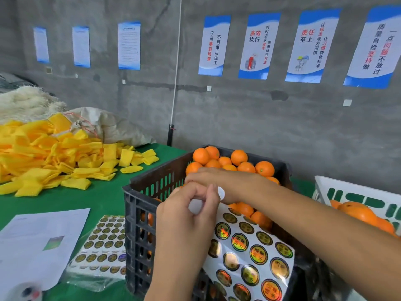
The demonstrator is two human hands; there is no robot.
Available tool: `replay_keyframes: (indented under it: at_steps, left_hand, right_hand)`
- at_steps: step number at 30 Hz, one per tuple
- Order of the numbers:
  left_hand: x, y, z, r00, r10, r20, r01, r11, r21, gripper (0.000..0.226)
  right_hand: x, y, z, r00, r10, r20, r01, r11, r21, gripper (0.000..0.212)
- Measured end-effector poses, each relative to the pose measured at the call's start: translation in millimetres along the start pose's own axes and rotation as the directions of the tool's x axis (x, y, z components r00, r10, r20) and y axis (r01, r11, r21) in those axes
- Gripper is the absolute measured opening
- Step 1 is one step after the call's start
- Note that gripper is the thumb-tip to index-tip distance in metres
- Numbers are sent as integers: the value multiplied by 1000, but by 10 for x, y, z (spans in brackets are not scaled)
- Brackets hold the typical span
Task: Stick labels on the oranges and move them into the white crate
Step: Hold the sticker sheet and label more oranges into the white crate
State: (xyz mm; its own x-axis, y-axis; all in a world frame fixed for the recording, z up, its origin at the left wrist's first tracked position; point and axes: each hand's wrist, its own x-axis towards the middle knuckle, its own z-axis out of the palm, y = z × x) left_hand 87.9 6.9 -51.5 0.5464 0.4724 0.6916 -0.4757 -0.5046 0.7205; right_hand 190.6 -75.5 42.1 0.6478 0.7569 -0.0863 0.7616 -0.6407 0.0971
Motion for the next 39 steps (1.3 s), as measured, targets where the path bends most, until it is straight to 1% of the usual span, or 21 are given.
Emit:
replay_keyframes:
  at_steps: [2, 4, 5, 6, 8, 11, 12, 14, 15, 16, 17, 18, 21, 23, 25, 28, 30, 32, 34, 36, 39]
  left_hand:
    - [0, 28, 19, 1000, -19, -6, 19, 1000, 13, 28]
    - [-24, 82, 58, 999, -43, 1, 43, 999, 4, 31]
    - [-40, 119, 87, 998, -62, 4, 62, 998, -12, 34]
    - [-61, 163, 121, 997, -73, 6, 73, 997, -30, 35]
    - [-119, 285, 210, 998, -64, 19, 65, 997, -51, 38]
    - [-233, 447, 375, 999, -30, 26, 32, 997, -71, 37]
    - [-268, 483, 430, 1000, -14, 22, 16, 998, -66, 37]
    - [-340, 544, 531, 1000, 15, 12, -14, 998, -54, 42]
    - [-375, 566, 578, 1000, 28, 9, -28, 998, -50, 43]
    - [-409, 586, 619, 999, 45, 9, -44, 998, -37, 43]
    - [-434, 604, 651, 998, 64, 11, -63, 998, -15, 41]
    - [-453, 616, 673, 997, 76, 18, -76, 997, 2, 39]
    - [-462, 608, 690, 996, 35, 77, -34, 999, -20, 29]
    - [-451, 603, 655, 993, 8, 116, 0, 998, -67, 18]
    - [-441, 600, 619, 986, 32, 164, -13, 993, -113, 10]
    - [-422, 602, 567, 966, 76, 249, -31, 983, -178, 16]
    - [-411, 577, 543, 952, 109, 288, -58, 982, -182, 24]
    - [-421, 566, 542, 925, 155, 348, -109, 983, -149, 31]
    - [-442, 606, 566, 879, 184, 440, -145, 982, -120, 28]
    - [-457, 640, 593, 832, 198, 518, -145, 979, -140, 29]
    - [-457, 618, 579, 802, 215, 557, -161, 976, -146, 36]
  right_hand:
    - [-141, 111, -12, 997, 7, -82, -4, 999, 37, 43]
    - [-407, 279, 14, 962, 102, -255, -71, 989, 126, 60]
    - [-566, 372, 78, 920, 175, -351, -101, 971, 219, 66]
    - [-778, 411, 161, 871, 243, -428, -109, 943, 314, 70]
    - [-1168, 402, 401, 768, 377, -518, -91, 865, 493, 76]
    - [-1615, 229, 684, 573, 588, -571, -26, 709, 705, 82]
    - [-1716, 170, 756, 500, 636, -588, 39, 662, 749, 82]
    - [-1864, 47, 863, 360, 690, -628, 213, 595, 775, 78]
    - [-1908, 10, 912, 310, 709, -633, 283, 567, 774, 77]
    - [-1926, -30, 951, 279, 727, -627, 334, 539, 773, 76]
    - [-1931, -52, 995, 275, 742, -612, 367, 507, 780, 75]
    - [-1927, -63, 1034, 293, 750, -593, 390, 473, 790, 74]
    - [-1903, -19, 1135, 394, 728, -561, 424, 397, 814, 76]
    - [-1901, 31, 1161, 455, 706, -542, 454, 340, 824, 78]
    - [-1908, 72, 1169, 510, 689, -514, 481, 267, 835, 79]
    - [-1934, 111, 1164, 564, 665, -489, 500, 197, 844, 78]
    - [-1943, 136, 1165, 562, 661, -498, 509, 198, 837, 76]
    - [-1943, 162, 1176, 531, 667, -523, 520, 230, 822, 76]
    - [-1948, 188, 1169, 501, 679, -536, 522, 257, 813, 75]
    - [-1958, 225, 1169, 480, 698, -532, 518, 264, 814, 73]
    - [-1989, 276, 1188, 475, 720, -506, 476, 273, 836, 66]
